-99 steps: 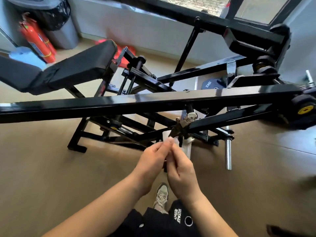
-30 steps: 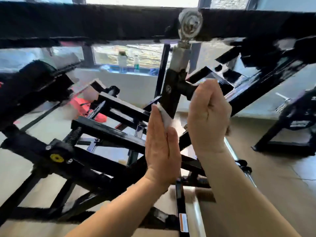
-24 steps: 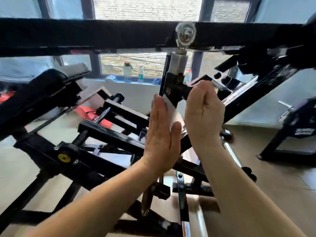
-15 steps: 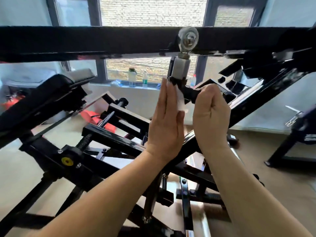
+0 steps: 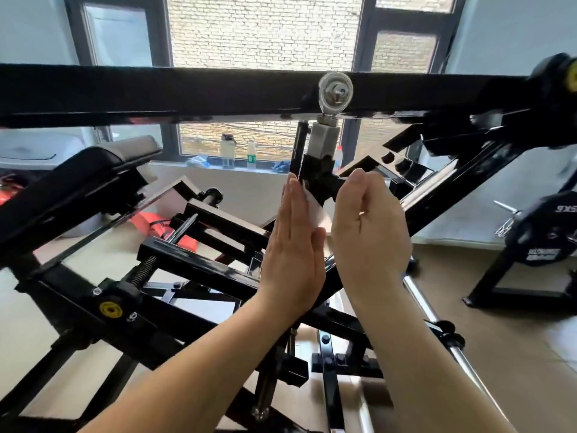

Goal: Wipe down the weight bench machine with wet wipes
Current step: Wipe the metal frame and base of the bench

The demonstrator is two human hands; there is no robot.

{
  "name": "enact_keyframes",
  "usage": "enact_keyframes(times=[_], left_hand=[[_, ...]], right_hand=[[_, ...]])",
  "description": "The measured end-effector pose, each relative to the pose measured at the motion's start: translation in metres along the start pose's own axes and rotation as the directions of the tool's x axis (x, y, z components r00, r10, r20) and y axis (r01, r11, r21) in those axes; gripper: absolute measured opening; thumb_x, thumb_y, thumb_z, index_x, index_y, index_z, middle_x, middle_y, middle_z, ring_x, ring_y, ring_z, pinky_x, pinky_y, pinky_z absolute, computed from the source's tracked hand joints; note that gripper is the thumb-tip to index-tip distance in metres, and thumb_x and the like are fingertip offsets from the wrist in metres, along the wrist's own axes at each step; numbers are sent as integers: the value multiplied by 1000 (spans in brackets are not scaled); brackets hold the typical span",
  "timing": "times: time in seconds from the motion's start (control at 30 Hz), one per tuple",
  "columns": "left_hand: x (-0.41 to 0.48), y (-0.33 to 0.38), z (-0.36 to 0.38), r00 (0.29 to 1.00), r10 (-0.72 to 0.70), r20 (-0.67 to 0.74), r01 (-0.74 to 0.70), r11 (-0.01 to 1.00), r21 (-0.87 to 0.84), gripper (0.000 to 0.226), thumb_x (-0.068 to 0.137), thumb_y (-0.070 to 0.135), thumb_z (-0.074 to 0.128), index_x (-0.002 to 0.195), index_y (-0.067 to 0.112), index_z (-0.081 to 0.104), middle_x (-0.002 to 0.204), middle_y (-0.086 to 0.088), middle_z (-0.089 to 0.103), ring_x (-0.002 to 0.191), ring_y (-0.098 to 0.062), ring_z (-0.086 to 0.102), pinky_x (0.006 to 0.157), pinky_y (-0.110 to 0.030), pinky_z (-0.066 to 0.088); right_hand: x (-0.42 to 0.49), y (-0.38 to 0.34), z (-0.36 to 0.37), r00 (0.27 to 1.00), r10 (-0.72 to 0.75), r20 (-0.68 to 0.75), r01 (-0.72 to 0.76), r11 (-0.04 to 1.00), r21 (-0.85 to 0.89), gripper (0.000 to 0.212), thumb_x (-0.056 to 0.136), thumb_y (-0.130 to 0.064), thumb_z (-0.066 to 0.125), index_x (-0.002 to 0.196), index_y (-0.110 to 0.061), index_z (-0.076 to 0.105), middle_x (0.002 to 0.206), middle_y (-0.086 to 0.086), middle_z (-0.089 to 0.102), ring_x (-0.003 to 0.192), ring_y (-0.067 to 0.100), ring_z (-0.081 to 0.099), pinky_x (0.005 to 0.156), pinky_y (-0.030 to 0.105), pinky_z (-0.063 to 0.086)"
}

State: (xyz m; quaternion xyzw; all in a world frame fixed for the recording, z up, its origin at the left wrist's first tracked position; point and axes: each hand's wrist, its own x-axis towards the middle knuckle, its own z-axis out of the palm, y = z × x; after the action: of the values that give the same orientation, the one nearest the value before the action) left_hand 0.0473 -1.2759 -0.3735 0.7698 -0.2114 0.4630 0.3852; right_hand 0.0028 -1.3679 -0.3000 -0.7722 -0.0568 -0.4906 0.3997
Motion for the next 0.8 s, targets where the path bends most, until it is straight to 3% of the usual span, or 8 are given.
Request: enact_keyframes(times=[0.13,0.23,0.33,0.43,0.5,0.67,0.73,0.8], left_hand=[[-77,-36,16,1000,-20,10,20,999,36,78,107,18,42,163,18,-12,172,3,-5,159,-12,5,126,-30,23],[-108,-53,16,990,-35,136,19,993,115,76,108,31,29,159,18,-26,171,2,-19,159,-13,-4,124,-37,27],[-76,-36,7,990,-43,137,39,999,34,77,106,31,30,158,24,-26,171,1,-14,159,-16,-4,127,-44,21],[-45,-22,5,994,-35,104,35,999,2,74,107,27,32,161,22,-18,173,-8,-3,160,-18,-1,128,-44,16],[-58,-29,8,992,-39,118,35,999,39,71,109,26,30,161,16,-18,173,-9,-6,160,-21,2,127,-45,22],[-143,-62,6,938,-154,311,135,987,83,83,105,27,32,155,22,-34,171,0,-17,159,-23,0,123,-49,30],[-133,-59,-1,918,-169,358,162,986,47,86,105,31,32,150,30,-41,171,2,-21,159,-17,-7,127,-45,22],[-101,-49,-2,940,-117,321,123,992,1,86,106,29,34,151,30,-39,172,-1,-17,159,-13,-8,128,-42,19]], right_hand=[[-2,0,3,1000,2,10,-3,999,37,40,105,-57,19,80,-32,38,67,-8,50,70,17,53,62,42,47],[-5,1,8,1000,11,1,-11,999,50,37,106,-56,17,84,-33,36,66,-8,49,68,20,54,62,47,49],[-10,-4,9,999,21,49,-28,989,143,36,108,-56,17,96,-30,38,74,-7,53,71,18,57,68,51,52],[-21,-1,6,990,33,134,-68,961,266,45,107,-55,24,133,-23,42,92,-21,58,86,2,62,78,31,55],[-40,13,6,974,38,225,-88,973,214,54,107,-53,30,149,-20,39,107,-28,55,104,-12,57,87,18,47],[-69,42,14,928,59,368,-93,993,75,53,106,-51,44,148,-19,50,132,-11,61,124,0,56,106,36,50],[-60,44,19,910,81,407,-112,992,55,50,106,-53,45,144,-22,54,123,-14,65,114,3,62,100,37,52],[-55,44,26,908,61,415,-106,991,87,32,108,-50,43,122,-28,63,100,-18,68,94,3,65,87,37,54]])
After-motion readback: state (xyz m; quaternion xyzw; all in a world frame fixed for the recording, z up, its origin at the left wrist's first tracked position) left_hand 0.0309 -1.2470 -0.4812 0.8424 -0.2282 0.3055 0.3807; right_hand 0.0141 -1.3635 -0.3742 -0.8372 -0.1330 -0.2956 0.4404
